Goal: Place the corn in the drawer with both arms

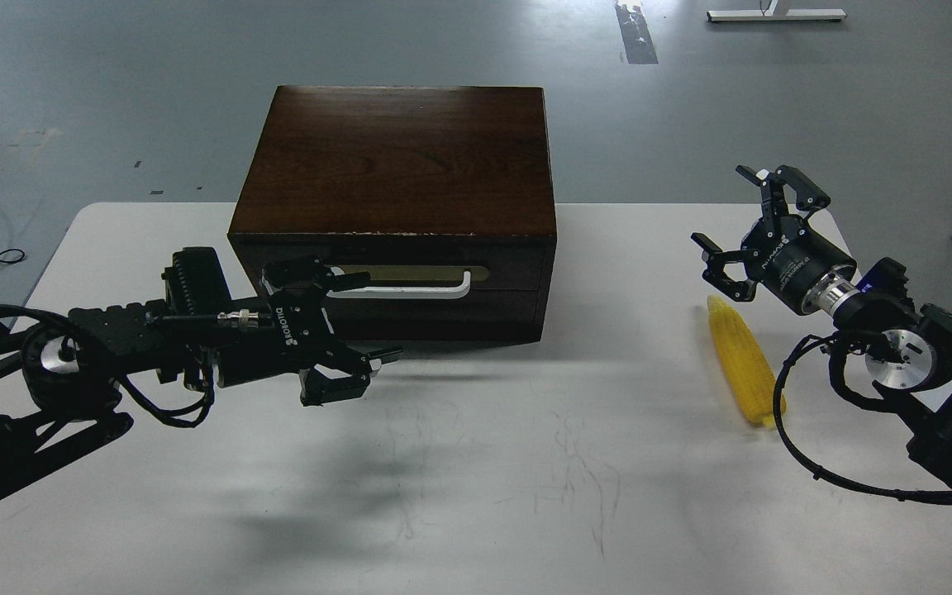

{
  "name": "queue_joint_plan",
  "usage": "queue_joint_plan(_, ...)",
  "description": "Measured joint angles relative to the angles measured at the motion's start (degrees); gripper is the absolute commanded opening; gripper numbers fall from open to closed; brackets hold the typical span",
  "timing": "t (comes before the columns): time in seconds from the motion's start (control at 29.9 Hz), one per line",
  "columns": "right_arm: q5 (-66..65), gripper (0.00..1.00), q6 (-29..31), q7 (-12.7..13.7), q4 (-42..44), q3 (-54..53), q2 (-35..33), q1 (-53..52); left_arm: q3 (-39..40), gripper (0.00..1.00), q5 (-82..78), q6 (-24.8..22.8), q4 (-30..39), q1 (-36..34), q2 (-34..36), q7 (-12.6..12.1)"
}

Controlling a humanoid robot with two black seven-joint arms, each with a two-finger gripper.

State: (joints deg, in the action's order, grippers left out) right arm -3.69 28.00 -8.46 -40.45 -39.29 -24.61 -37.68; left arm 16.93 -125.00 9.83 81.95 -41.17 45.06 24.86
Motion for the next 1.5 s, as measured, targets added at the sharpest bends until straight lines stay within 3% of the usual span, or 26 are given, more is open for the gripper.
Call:
queue_joint_plan(0.47,0.00,1.00,0.00,0.01,0.03,0.29,0.00,0.42,-0.31,0.98,0.00,-3.23,1.24,-4.19,1.50,0.71)
queue_joint_plan(0.6,0.00,1.00,0.00,0.01,0.03,0.44,0.00,0.42,-5.08,0.98,0.00,-5.35,1.67,-10.12,3.74,2.78)
queue_joint_plan(0.84,0.00,1.00,0.00,0.01,0.03,0.45,0.00,0.50,-17.82,0.98,0.00,-6.78,1.89,-22.48,3.96,3.14)
queue_joint_plan(1.5,0.00,1.00,0.00,-0.05,0.02,0.03,0.00,0.93,-19.59,0.98,0.00,-13.00,-0.17,-27.38,-0.60,3.15)
